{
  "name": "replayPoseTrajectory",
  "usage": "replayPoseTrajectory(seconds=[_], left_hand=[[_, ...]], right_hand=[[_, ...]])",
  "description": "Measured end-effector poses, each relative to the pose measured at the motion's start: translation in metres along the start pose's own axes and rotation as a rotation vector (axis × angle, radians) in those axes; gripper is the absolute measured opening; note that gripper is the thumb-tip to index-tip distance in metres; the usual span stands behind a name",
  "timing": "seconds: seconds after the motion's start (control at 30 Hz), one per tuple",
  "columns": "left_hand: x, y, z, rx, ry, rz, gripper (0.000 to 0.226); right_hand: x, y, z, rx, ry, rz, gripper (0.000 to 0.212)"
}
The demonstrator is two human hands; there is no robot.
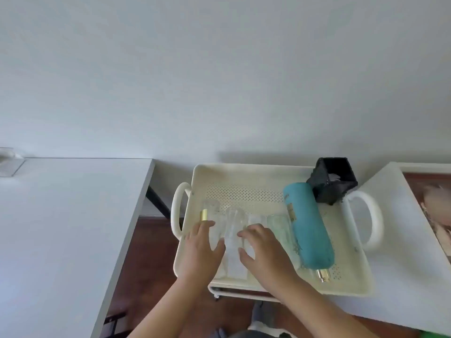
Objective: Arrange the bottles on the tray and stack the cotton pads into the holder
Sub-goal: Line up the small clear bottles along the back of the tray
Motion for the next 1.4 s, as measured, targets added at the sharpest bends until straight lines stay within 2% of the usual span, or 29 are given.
replayPoseTrajectory(seconds=[0.07, 0.2, 0.43, 0.57, 0.67, 0.83, 1.0, 1.17, 1.3, 1.4], left_hand=[[0.006, 0.006, -0.004, 0.055, 0.019, -0.049, 0.044], [0.012, 0.024, 0.004, 0.110, -0.032, -0.053, 0.049], [0.017, 0.028, 0.015, 0.113, -0.108, -0.118, 0.052], [0.017, 0.025, 0.021, 0.123, -0.137, -0.116, 0.055], [0.018, 0.024, 0.028, 0.076, -0.202, -0.102, 0.055], [0.020, 0.022, 0.028, 0.023, -0.199, -0.114, 0.051], [0.030, 0.017, 0.012, -0.006, -0.068, -0.144, 0.050], [0.061, 0.009, -0.012, 0.002, 0.029, -0.210, 0.046], [0.100, 0.008, -0.028, 0.011, 0.100, -0.169, 0.047], [0.124, 0.010, -0.034, 0.045, 0.153, -0.123, 0.045]], right_hand=[[0.011, 0.010, 0.005, -0.121, -0.154, 0.023, 0.037], [0.022, 0.027, 0.003, -0.271, -0.333, 0.052, 0.047], [0.028, 0.049, -0.004, -0.370, -0.462, 0.181, 0.069], [0.033, 0.052, 0.000, -0.393, -0.459, 0.143, 0.072], [0.035, 0.053, 0.004, -0.394, -0.426, 0.133, 0.066], [0.035, 0.047, 0.009, -0.324, -0.379, 0.108, 0.055], [0.049, 0.037, 0.003, -0.198, -0.330, 0.063, 0.047], [0.090, 0.016, -0.008, 0.046, -0.190, -0.052, 0.039], [0.126, 0.001, -0.008, 0.238, -0.079, -0.067, 0.039], [0.148, -0.007, -0.007, 0.268, -0.063, -0.083, 0.038]])
Point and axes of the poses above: each hand's wrist, its own x-axis towards the middle knuckle, its own y-axis out of the palm, z = x × y, the point moved 7 cm from there along x, towards the middle knuckle, and after that the axes turned 11 degrees about -z, right-handed, at the moved point
